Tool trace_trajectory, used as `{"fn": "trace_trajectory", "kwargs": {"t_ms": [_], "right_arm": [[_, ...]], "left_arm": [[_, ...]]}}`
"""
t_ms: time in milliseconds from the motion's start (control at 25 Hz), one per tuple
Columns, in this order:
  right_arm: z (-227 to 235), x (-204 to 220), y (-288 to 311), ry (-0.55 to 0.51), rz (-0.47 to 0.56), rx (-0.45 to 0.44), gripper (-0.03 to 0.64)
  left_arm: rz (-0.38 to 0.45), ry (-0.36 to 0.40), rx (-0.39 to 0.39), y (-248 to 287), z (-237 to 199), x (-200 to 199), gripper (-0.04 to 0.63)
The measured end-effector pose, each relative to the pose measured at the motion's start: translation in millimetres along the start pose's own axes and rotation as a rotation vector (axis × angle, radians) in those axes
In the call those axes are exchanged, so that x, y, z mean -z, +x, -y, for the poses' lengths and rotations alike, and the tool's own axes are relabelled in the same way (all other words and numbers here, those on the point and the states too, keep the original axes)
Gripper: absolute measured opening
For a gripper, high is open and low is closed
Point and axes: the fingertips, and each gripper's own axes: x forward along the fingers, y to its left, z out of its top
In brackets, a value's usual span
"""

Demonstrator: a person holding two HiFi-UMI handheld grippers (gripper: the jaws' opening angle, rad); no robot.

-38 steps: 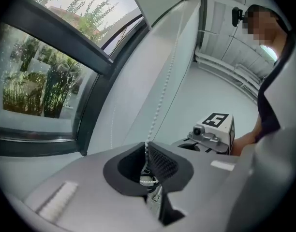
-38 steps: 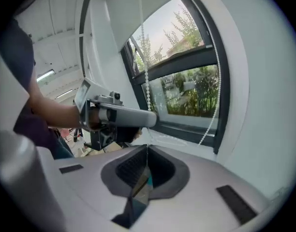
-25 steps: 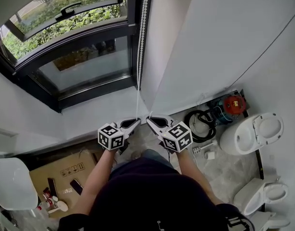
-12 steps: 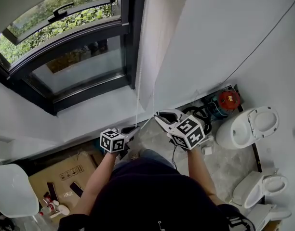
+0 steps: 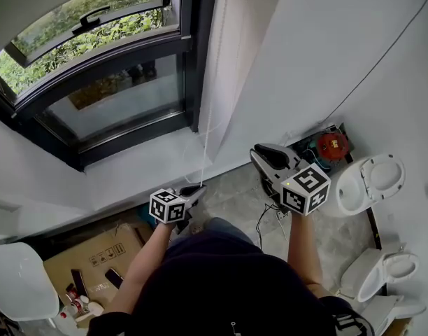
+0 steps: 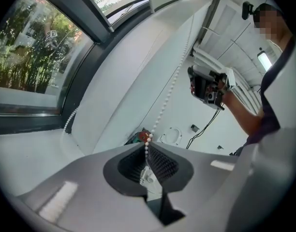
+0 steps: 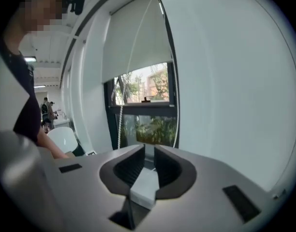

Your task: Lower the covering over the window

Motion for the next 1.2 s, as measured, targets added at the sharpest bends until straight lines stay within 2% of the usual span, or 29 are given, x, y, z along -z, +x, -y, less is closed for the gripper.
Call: {"fn": "trace_trajectory", "kwargs": {"t_ms": [40,120,200,320,520,640,680,720,840,960,1080,1200], "right_arm": [[-9.4,-15.3,3.1,-0.001,0.067,-0.036,0.022],[-35.6,-40.0,13.1,0.012,0.170,-0.136,0.105],[-58.5,-51.5,25.8,0.022,0.203,-0.217,0.121],[-76.9,-58.5,44.6,0.011,0.206,-0.267,0.121],[-80.0,-78.1,66.8,-0.003,0.225,-0.253,0.121],[-87.0,-85.2,78.1,-0.048,0.221,-0.260,0.121],[-88.7,-85.7,80.8,-0.059,0.220,-0.256,0.083],[-89.6,-85.9,82.6,-0.054,0.223,-0.255,0.026],[-88.6,-85.5,84.9,0.036,0.249,-0.273,0.014],[-82.8,-84.1,86.1,0.051,0.256,-0.258,0.012],[-77.1,-81.9,88.0,0.040,0.233,-0.236,0.012],[-73.6,-61.8,98.6,0.001,0.149,-0.213,0.012]], "left_arm": [[-0.001,0.000,0.002,-0.2,-0.2,-0.5,0.023],[-0.005,-0.001,0.003,-1.8,-1.5,-0.6,0.023],[-0.005,-0.005,0.000,-4.5,-2.5,0.2,0.025],[0.000,-0.006,-0.006,-8.5,-3.8,0.5,0.023],[0.005,-0.004,-0.014,-14.3,-5.2,1.6,0.024],[0.001,0.004,-0.026,-17.5,-6.6,2.6,0.023],[-0.005,0.012,-0.029,-17.9,-6.2,3.2,0.023],[-0.009,0.017,-0.029,-18.1,-5.6,3.7,0.024],[-0.007,0.036,-0.031,-21.3,-4.7,5.4,0.023],[-0.016,0.070,-0.044,-26.2,-6.6,6.3,0.023],[-0.049,0.084,-0.058,-25.8,-9.8,6.5,0.023],[-0.113,0.097,-0.064,-21.6,-10.9,15.0,0.023]]}}
